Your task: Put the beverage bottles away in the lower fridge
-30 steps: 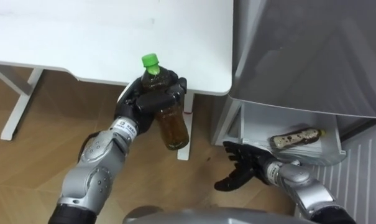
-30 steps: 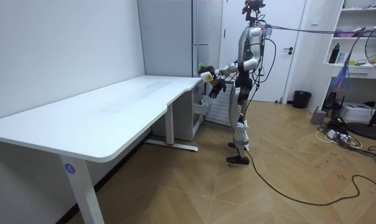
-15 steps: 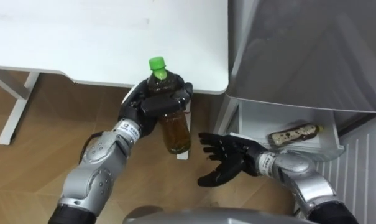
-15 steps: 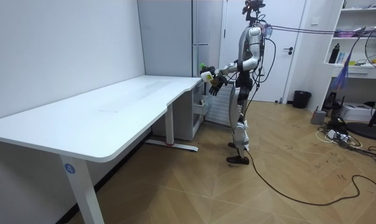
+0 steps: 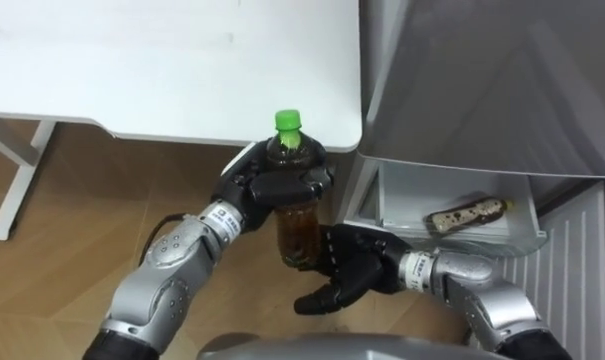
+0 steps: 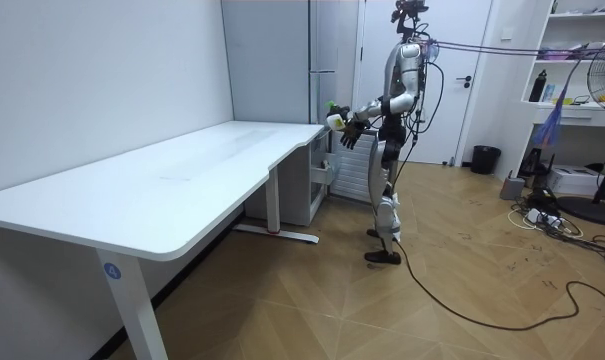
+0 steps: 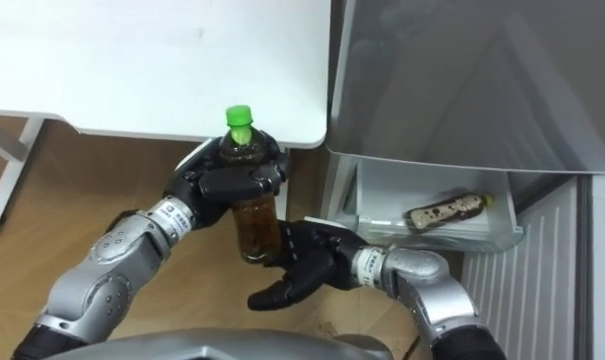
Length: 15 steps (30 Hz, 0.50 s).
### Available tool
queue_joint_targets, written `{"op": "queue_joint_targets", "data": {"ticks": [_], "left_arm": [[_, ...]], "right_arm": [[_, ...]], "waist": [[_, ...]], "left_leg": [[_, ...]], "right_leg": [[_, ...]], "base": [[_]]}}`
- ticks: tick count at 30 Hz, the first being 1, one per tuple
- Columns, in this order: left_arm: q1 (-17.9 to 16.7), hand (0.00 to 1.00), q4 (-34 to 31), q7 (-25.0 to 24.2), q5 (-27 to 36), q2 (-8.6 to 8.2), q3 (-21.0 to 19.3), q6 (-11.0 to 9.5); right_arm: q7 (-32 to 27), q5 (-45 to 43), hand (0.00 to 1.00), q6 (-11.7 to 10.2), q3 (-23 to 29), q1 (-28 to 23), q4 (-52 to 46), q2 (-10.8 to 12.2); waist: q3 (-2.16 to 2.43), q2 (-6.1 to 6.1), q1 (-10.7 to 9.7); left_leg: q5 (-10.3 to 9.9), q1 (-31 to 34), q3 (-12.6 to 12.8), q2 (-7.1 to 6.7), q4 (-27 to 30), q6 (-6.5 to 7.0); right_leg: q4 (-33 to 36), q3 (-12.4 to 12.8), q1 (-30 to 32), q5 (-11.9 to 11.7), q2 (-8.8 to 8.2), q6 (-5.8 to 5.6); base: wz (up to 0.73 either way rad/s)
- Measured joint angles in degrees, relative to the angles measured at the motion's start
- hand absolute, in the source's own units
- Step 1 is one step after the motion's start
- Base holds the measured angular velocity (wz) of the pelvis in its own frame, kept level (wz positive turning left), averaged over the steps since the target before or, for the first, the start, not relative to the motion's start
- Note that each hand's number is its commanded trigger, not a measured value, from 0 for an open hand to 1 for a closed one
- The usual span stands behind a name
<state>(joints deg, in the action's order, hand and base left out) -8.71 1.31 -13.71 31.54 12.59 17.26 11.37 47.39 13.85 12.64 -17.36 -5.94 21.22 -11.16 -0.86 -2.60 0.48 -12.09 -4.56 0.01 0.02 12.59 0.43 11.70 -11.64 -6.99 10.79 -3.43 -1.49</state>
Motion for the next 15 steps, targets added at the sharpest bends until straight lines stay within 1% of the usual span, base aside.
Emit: {"op": "queue_joint_targets", "data": {"ticks": [4,7,10,15], "left_arm": [[0.0,1.00,1.0,-1.1,0.0,0.01,0.2,-0.2],[0.0,1.00,2.2,-1.2,0.0,0.03,1.0,-0.2],[0.0,1.00,4.2,-1.8,0.0,0.02,1.3,-0.3],[0.0,1.00,5.6,-2.0,-0.1,0.08,2.4,-0.3]], "right_arm": [[-0.5,2.1,0.00,0.0,-0.6,-0.3,0.0,-0.3],[-0.9,2.4,0.00,0.0,-1.2,-0.4,0.1,-0.6],[-1.3,2.5,0.00,0.0,-1.8,-0.4,0.3,-0.6],[-1.6,3.0,0.00,0.0,-2.2,-0.4,0.3,-1.0]], "waist": [[-0.01,0.19,0.0],[0.04,0.30,0.1],[0.09,0.20,0.1],[0.16,-0.06,-0.1]], "left_leg": [[0.0,-0.1,0.2,0.16,-0.3,-0.04],[0.0,-0.1,0.5,0.16,-0.4,-0.04],[0.0,-0.2,0.7,0.17,-0.4,-0.04],[0.0,-0.1,0.8,0.18,-0.4,-0.04]], "right_leg": [[0.0,0.2,-0.1,0.0,0.19,0.01],[0.0,0.5,0.0,0.0,0.19,0.02],[0.0,0.6,0.1,0.0,0.19,0.03],[0.0,0.6,0.2,0.0,0.19,0.03]], "base": [[0.00],[-0.05],[-0.02],[0.00]]}}
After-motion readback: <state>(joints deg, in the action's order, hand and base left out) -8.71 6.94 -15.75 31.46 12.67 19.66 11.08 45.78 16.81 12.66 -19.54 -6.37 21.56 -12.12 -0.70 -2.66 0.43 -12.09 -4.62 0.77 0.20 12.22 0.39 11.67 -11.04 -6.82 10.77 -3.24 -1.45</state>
